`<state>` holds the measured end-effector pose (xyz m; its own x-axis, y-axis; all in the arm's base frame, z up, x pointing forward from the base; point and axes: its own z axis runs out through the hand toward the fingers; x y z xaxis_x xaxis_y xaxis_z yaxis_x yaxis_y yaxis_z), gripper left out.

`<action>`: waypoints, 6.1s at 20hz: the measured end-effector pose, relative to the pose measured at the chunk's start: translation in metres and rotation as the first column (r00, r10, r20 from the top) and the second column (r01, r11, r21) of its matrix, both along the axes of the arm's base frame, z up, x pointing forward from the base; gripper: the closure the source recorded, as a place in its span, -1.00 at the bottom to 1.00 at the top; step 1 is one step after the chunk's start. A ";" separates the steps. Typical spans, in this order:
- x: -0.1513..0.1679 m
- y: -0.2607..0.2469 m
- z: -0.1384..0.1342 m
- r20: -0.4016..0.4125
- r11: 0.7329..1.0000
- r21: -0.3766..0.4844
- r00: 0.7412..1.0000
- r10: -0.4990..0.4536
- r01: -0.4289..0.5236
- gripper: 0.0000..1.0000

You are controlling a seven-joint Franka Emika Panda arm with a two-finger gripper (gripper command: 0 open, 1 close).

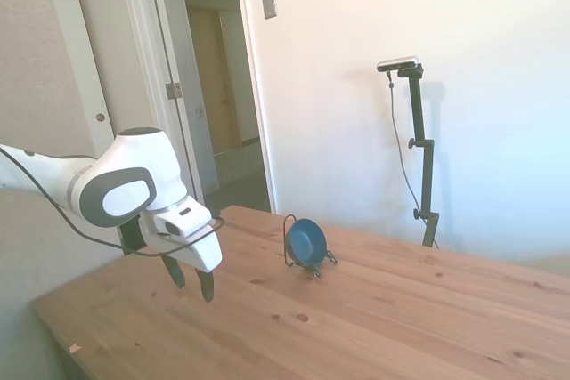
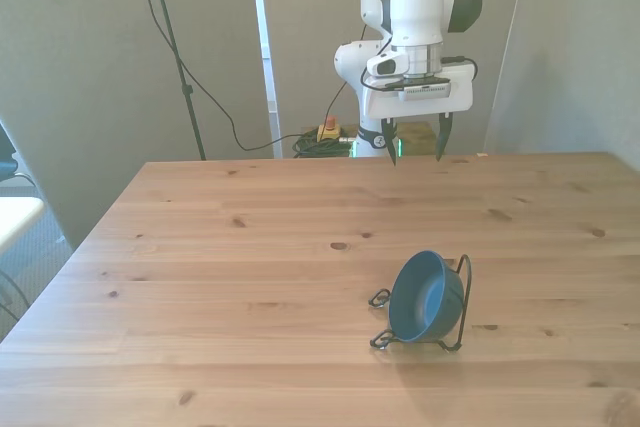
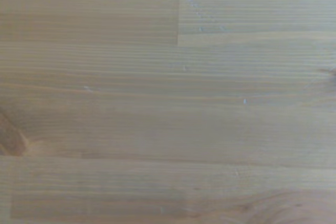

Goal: Unload the bowl

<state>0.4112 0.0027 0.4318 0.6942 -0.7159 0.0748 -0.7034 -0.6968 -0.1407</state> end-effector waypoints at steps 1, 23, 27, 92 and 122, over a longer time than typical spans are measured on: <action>0.000 0.000 0.000 -0.003 1.000 0.000 1.000 0.000 0.000 -1.00; 0.106 -0.026 0.035 0.141 0.989 0.081 0.983 0.115 -0.127 -1.00; 0.140 -0.034 0.036 0.164 0.982 0.102 0.976 0.143 -0.161 -1.00; 0.265 -0.087 -0.019 0.207 0.858 0.218 0.881 0.424 -0.465 1.00; 0.215 -0.109 0.020 0.327 0.762 0.256 0.795 0.512 -0.596 1.00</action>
<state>0.6260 -0.1063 0.4518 0.9691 -0.2198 0.1120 -0.1273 -0.8346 -0.5360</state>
